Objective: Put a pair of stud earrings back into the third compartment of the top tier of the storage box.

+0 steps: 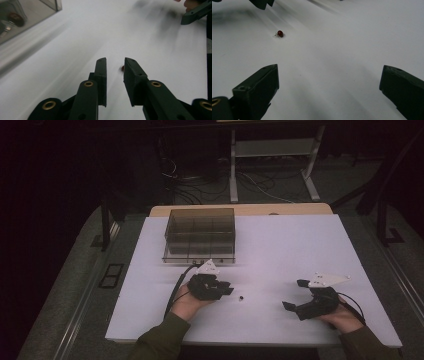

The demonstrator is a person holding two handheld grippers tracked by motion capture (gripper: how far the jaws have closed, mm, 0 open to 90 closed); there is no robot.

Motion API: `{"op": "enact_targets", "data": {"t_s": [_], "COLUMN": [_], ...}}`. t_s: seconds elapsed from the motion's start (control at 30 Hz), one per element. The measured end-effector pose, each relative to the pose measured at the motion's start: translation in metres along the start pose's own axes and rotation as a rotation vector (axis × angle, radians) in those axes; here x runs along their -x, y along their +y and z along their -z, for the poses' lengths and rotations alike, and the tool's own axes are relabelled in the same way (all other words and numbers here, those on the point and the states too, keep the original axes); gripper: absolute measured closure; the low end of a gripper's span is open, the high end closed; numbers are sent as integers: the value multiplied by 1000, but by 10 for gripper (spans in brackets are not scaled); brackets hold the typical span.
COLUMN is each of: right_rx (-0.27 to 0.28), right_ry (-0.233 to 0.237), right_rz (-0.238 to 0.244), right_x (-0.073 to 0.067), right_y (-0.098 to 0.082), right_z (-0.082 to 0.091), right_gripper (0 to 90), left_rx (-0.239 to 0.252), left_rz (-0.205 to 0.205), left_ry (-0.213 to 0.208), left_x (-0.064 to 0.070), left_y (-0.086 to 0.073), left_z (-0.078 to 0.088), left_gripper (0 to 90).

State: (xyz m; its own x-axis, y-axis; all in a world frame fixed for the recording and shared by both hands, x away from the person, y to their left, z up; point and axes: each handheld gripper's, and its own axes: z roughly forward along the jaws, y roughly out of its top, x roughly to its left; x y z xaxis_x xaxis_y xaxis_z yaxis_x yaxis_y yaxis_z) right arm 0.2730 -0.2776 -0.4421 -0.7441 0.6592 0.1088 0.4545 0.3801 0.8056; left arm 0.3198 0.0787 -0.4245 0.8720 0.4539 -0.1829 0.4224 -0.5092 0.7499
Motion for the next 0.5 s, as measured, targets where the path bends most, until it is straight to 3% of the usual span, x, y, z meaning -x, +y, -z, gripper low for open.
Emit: {"op": "enact_targets", "data": {"t_s": [0.5], "right_rx": [-1], "right_ry": [0], "right_rz": [1], "right_x": [0], "right_y": [0], "right_z": [0], "right_gripper": [19], "left_rx": [-1], "left_rz": [8], "left_ry": [4], "left_x": [12], "left_y": [0], "left_z": [-22], "left_gripper": [650]}}
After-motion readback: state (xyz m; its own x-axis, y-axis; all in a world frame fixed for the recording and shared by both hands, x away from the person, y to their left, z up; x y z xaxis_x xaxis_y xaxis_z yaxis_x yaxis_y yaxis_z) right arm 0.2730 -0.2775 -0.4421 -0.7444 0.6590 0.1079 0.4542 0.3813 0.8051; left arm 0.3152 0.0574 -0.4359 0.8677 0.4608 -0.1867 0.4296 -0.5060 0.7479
